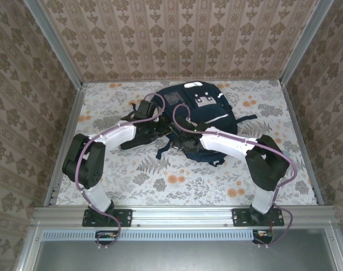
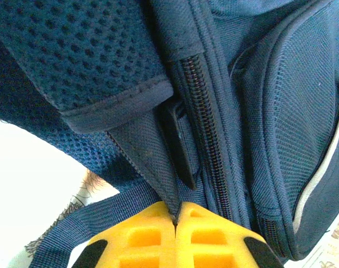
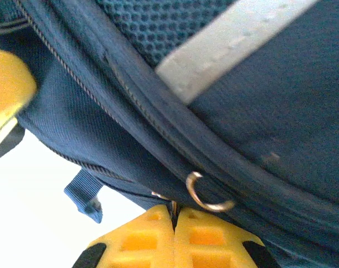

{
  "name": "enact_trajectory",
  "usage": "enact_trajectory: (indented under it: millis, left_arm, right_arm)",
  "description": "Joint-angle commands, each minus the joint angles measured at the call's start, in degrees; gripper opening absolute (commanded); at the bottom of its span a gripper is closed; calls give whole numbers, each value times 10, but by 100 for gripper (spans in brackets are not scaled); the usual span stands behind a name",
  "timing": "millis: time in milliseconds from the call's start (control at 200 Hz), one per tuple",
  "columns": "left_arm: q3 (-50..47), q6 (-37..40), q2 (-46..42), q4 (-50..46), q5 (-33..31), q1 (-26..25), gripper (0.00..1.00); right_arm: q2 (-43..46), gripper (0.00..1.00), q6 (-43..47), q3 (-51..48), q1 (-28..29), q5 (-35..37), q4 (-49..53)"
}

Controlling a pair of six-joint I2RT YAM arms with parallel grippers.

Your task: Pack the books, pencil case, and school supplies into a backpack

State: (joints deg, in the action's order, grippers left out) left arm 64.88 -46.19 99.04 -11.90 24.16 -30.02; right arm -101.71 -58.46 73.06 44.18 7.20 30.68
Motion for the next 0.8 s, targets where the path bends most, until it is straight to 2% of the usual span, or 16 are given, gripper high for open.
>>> enact_trajectory:
  millis: [0,175,370,460,530,625,795]
  left_arm:
    - [35,45,7,-6,-38,28,3]
    - [59,67,35,-2,-38,59,3]
    - [90,71,72,7,-25,81,3]
    - [105,75,83,7,-20,87,3]
    - [110,77,86,7,-14,90,4]
    - [111,79,80,-2,-14,90,14]
    - [87,77,32,-27,-32,94,46]
  right_arm:
    - [46,0,68,-27,-4,19,78]
    - [86,0,123,-54,-5,19,135]
    - [113,0,145,-65,-4,83,189]
    - [116,0,148,-68,-6,109,199]
    - [119,0,157,-68,-5,98,182]
    - [121,0,175,-70,-6,38,130]
    - [107,0,196,-58,-5,-49,48]
